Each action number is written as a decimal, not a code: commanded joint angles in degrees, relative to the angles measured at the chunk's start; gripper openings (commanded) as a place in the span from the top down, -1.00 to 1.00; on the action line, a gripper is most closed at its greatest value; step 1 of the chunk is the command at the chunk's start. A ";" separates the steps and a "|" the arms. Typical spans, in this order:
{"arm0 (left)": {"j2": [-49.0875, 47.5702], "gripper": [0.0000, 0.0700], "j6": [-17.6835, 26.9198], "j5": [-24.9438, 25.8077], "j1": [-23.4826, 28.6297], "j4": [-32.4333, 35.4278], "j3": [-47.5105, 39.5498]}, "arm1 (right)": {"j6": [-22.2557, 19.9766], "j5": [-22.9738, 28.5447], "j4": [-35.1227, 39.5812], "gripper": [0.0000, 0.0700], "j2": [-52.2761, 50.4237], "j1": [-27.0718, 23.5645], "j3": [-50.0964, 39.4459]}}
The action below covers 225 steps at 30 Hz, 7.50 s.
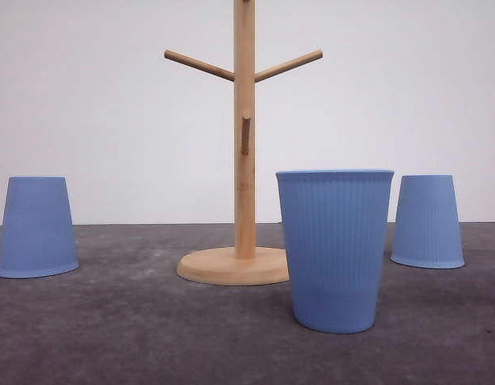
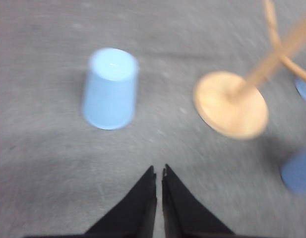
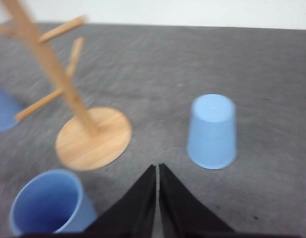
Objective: Place three cups
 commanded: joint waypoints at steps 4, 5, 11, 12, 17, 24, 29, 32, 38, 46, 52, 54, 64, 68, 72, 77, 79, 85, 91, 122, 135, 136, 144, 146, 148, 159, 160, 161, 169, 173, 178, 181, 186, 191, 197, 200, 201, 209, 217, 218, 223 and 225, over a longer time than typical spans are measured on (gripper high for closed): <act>3.23 0.99 8.02 -4.30 -5.90 -0.25 3.45 | -4.23 0.77 0.09 0.98 2.80 6.59 0.66; 3.60 0.99 8.50 -4.88 -6.51 -0.42 3.77 | -4.44 0.77 -0.01 0.98 3.14 7.56 0.66; 4.18 0.19 7.95 -4.59 -7.09 -0.79 3.98 | -5.62 1.01 -0.11 -0.12 3.74 9.82 0.66; 4.18 -0.12 6.91 -4.59 -7.07 -0.86 3.98 | -5.59 1.10 -0.13 -0.28 3.74 9.82 0.66; 4.28 -0.36 1.42 -4.64 -7.02 -1.54 3.98 | -5.47 2.10 -0.13 -0.32 3.72 9.82 0.66; 11.56 -0.36 -4.41 -4.59 -5.15 -1.75 4.07 | -5.44 2.08 -0.11 -0.32 3.74 9.82 0.66; 20.42 -0.40 -4.43 -4.15 -2.57 2.11 4.24 | -5.44 2.08 -0.11 -0.32 3.72 9.82 0.66; 25.45 -0.49 -4.39 -4.15 -1.09 6.65 4.26 | -5.42 2.06 -0.09 -0.32 3.72 9.82 0.66; 34.10 -0.60 -4.37 -4.18 2.07 15.36 4.29 | -5.40 2.03 -0.09 -0.32 3.72 9.82 0.66; 43.59 -0.83 -4.32 -3.94 5.58 26.31 4.29 | -4.13 1.88 -0.09 -0.32 3.72 9.82 0.66; 49.43 -0.82 -4.15 -2.23 6.44 31.88 4.29 | -4.15 1.93 -0.09 -0.32 3.78 9.82 0.66; 50.93 -0.82 -4.08 -2.23 6.44 33.53 4.29 | -4.15 1.93 -0.09 -0.32 3.78 9.82 0.66; 55.37 -0.78 -1.89 -4.76 6.44 37.81 4.29 | -4.15 1.93 -0.09 -0.32 3.80 9.82 0.66; 55.91 -0.43 -0.61 -4.85 6.44 38.27 4.29 | -4.15 1.93 -0.09 -0.32 3.80 9.82 0.66; 55.91 -0.19 -0.04 -4.85 6.44 38.25 4.29 | -4.13 1.93 -0.09 -0.32 3.80 9.82 0.66; 55.76 -0.02 -0.06 -4.78 6.44 37.84 4.29 | -4.13 1.93 -0.09 -0.32 3.80 9.82 0.66; 55.48 0.00 -0.06 -4.40 6.44 37.25 4.29 | -4.13 1.93 -0.11 -0.32 3.80 9.82 0.66; 51.87 -0.01 -0.24 -3.52 6.44 34.84 4.29 | -4.13 1.90 -0.11 -0.32 3.80 9.82 0.66; 44.82 -0.01 -3.84 2.80 6.53 31.23 4.29 | -4.13 1.90 -0.11 -0.32 3.80 9.82 0.66; 33.98 -0.01 -43.35 24.33 6.96 54.13 4.29 | -4.20 1.95 1.04 -0.32 3.83 9.82 0.66; 41.76 -0.01 -44.82 20.74 -0.46 60.38 4.29 | -4.18 1.95 1.20 -0.32 3.83 9.82 0.66; 42.35 -0.01 -44.84 20.30 -0.96 61.25 4.29 | -4.18 1.95 1.20 -0.32 3.83 9.82 0.66; 46.58 -0.01 -44.90 17.70 -3.84 65.46 4.29 | -4.18 1.95 1.18 -0.32 3.80 9.82 0.66; 47.53 -0.01 -44.87 16.94 -4.37 66.60 4.29 | -4.18 1.95 1.19 -0.32 3.80 9.82 0.66; 48.29 -0.01 -44.87 16.61 -4.70 67.96 4.29 | -4.18 1.95 1.18 -0.32 3.80 9.82 0.66; 49.25 -0.01 -42.56 14.07 -4.83 69.00 4.29 | -4.18 1.90 1.18 -0.32 3.80 9.82 0.66; 49.25 -0.01 -42.02 13.81 -4.82 69.00 4.29 | -4.18 1.90 1.18 -0.32 3.80 9.82 0.66; 49.25 -0.01 -41.72 13.67 -4.81 68.99 4.29 | -4.16 1.90 1.18 -0.32 3.80 9.82 0.66; 49.81 -0.06 -41.59 14.02 -4.83 68.22 4.29 | -4.15 1.90 1.18 -0.32 3.80 9.82 0.66; 49.81 -0.47 -41.65 15.52 -4.84 68.12 4.29 | -4.15 1.90 1.18 -0.32 3.80 9.82 0.66; 49.65 -0.51 -41.88 19.00 -4.81 66.83 4.29 | -4.15 1.90 1.18 -0.32 3.80 9.82 0.66; 49.35 -0.51 -41.85 19.70 -4.71 63.87 4.29 | -4.15 1.90 1.18 -0.32 3.80 9.82 0.66; 48.14 -0.61 -41.12 20.19 -4.70 59.89 4.29 | -4.15 1.90 1.16 -0.32 3.80 9.82 0.66; 44.98 -0.61 -39.53 21.76 -4.72 56.24 4.29 | -4.15 1.91 1.16 -0.32 3.80 9.82 0.66; 39.15 -0.59 -33.64 23.34 -4.70 45.20 4.29 | -4.15 1.93 1.16 -0.32 3.80 9.82 0.66; 35.49 -0.59 -28.12 23.31 -4.70 37.52 4.29 | -4.15 1.93 1.16 -0.32 3.80 9.82 0.66; 34.20 -0.59 -26.15 23.28 -4.70 34.90 4.28 | -4.15 1.93 1.16 -0.32 3.80 9.82 0.66; 25.38 -0.54 -12.37 18.98 -4.03 19.06 4.04 | -1.59 2.30 0.45 -0.32 3.96 9.82 0.66; 16.61 -0.42 -8.98 10.20 -3.91 17.82 -2.84 | 4.96 3.00 -1.00 -0.32 4.59 9.73 0.66; 15.18 -0.42 -9.10 9.23 -3.86 17.96 -4.39 | 5.97 3.88 -1.13 -0.32 4.71 9.69 0.66; 8.03 -0.42 -9.24 5.67 -3.57 17.92 -10.86 | 11.25 6.94 -1.85 -0.35 7.63 7.74 0.68; 5.61 -0.42 -9.24 4.71 -3.59 17.75 -12.29 | 11.95 6.24 -1.85 -0.43 10.50 5.62 0.86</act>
